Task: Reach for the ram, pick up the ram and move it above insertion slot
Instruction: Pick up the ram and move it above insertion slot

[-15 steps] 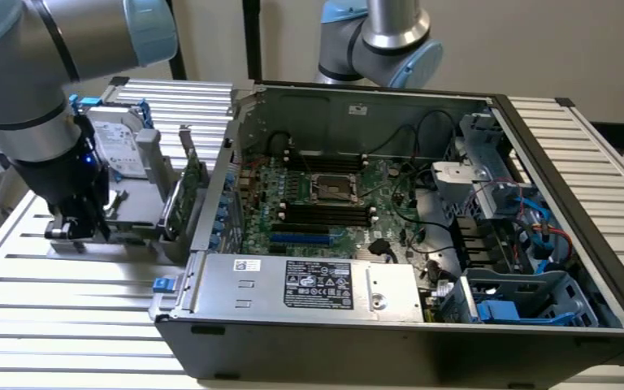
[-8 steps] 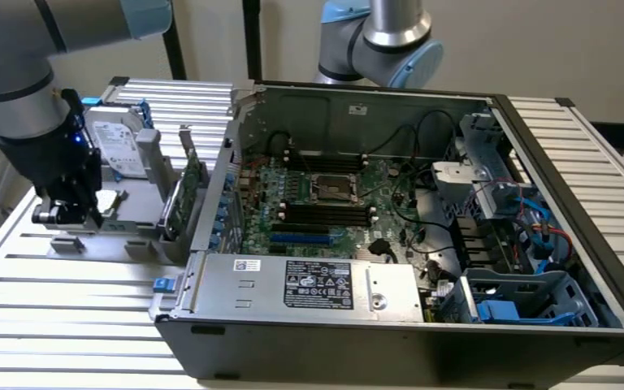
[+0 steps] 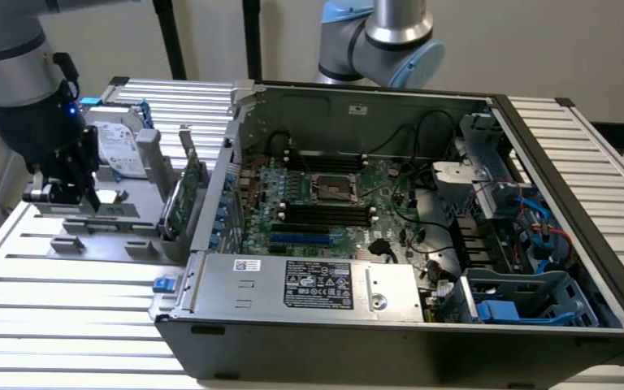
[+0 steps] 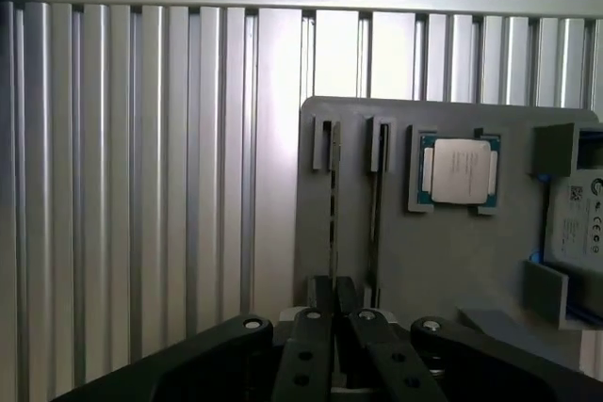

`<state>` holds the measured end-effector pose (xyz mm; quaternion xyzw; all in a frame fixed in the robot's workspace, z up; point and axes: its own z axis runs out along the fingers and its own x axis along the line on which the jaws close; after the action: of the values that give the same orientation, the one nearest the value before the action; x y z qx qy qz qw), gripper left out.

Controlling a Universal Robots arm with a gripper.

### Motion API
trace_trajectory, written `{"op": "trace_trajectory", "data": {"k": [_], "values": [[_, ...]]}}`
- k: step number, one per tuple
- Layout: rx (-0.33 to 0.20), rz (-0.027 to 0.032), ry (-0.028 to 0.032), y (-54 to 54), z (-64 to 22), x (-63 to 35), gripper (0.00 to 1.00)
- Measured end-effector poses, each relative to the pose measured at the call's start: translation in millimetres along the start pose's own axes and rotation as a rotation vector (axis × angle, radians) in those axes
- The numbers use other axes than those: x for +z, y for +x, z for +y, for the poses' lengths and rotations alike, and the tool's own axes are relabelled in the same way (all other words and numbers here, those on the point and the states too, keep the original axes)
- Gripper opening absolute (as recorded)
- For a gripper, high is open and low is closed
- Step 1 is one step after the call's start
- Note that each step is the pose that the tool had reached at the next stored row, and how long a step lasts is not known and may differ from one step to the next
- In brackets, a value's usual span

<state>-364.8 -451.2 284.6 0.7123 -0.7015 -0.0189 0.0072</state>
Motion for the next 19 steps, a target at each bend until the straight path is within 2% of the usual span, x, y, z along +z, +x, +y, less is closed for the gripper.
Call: {"op": "trace_trajectory", "data": {"k": [5,11,19], "values": [[-0.002,-0.0005,0.0,-0.2,-12.4,-23.2,0.13],[-0.004,-0.0021,-0.0013,-0.3,-31.6,-51.3,0.13],[-0.007,-0.0029,-0.008,-0.5,-61.5,-88.8,0.13]]}}
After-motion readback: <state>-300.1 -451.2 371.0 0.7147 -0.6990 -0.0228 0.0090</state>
